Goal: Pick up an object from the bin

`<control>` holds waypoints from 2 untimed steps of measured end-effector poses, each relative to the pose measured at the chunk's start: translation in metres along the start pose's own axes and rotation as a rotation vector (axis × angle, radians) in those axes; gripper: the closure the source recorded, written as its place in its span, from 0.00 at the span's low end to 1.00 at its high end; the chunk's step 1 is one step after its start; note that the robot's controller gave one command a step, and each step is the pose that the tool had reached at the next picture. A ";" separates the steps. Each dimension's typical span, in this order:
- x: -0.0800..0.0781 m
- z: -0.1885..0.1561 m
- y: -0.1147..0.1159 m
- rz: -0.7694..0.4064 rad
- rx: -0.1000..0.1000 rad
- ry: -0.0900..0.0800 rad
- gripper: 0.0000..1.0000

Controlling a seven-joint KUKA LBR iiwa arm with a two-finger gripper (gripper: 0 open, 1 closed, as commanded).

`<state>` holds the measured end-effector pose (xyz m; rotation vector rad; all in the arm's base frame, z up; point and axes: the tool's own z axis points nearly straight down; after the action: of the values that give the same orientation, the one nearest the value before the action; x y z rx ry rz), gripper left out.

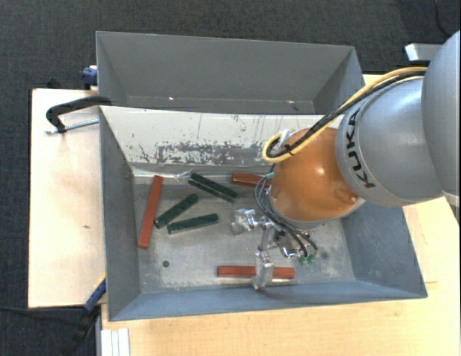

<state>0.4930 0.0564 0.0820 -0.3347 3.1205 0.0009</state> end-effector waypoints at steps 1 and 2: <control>-0.001 0.012 0.008 0.084 -0.001 0.001 1.00; -0.001 0.012 0.008 0.084 -0.001 0.001 1.00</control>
Offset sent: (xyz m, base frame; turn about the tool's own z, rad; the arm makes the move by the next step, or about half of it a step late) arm 0.0000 0.0000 0.0000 0.0000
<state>0.4919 0.0645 0.0704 -0.2030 3.1326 0.0028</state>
